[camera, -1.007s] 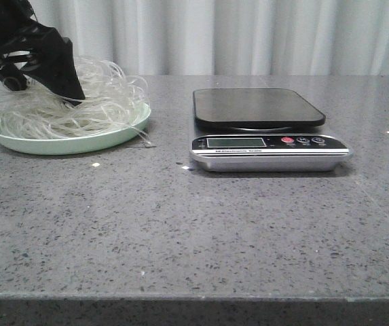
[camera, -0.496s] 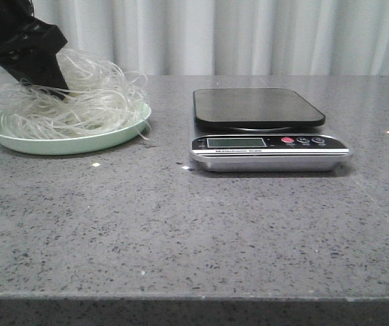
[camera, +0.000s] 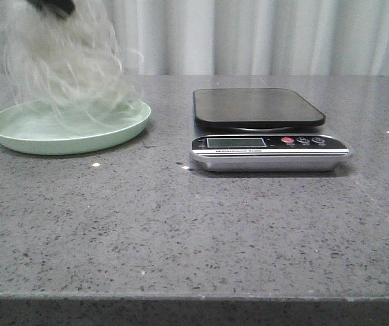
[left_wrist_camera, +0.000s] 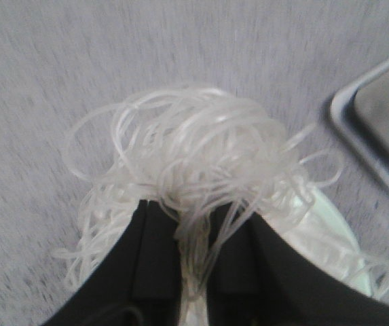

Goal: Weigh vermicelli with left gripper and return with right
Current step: 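Lift the vermicelli off the green plate with the left gripper, then carry the vermicelli over the scale and lower it onto the pan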

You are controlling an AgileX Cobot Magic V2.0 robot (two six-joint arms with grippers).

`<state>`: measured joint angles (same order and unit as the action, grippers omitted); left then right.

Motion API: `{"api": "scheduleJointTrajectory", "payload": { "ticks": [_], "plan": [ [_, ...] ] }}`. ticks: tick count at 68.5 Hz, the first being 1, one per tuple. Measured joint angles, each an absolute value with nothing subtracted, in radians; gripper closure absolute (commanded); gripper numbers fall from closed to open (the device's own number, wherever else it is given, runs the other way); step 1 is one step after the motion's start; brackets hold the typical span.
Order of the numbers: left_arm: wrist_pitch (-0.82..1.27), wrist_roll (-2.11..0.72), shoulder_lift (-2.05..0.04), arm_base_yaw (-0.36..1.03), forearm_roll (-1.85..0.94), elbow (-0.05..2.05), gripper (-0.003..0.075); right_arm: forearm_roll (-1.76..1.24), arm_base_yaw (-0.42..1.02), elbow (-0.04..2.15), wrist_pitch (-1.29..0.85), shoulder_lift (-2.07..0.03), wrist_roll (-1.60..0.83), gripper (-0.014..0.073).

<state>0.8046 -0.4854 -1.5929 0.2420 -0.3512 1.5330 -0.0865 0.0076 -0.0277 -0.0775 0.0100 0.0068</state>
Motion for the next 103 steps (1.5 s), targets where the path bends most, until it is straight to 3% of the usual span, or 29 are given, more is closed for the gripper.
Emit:
{"api": "scheduleJointTrajectory", "payload": {
  "ticks": [21,53,103],
  "plan": [
    [0.807,-0.485,-1.572,0.35,-0.435,1.681,0.0577,-0.086,0.008,-0.028,-0.077,0.01,0.007,0.0442],
    [0.672,-0.485,-1.647,0.602,-0.451,1.69,0.0577,-0.086,0.008,-0.028,-0.079,0.01,0.007,0.0442],
    [0.655,-0.485,-1.885,0.637,-0.474,1.698,0.0566,-0.086,0.008,-0.028,-0.079,0.01,0.007,0.0442]
  ]
}}
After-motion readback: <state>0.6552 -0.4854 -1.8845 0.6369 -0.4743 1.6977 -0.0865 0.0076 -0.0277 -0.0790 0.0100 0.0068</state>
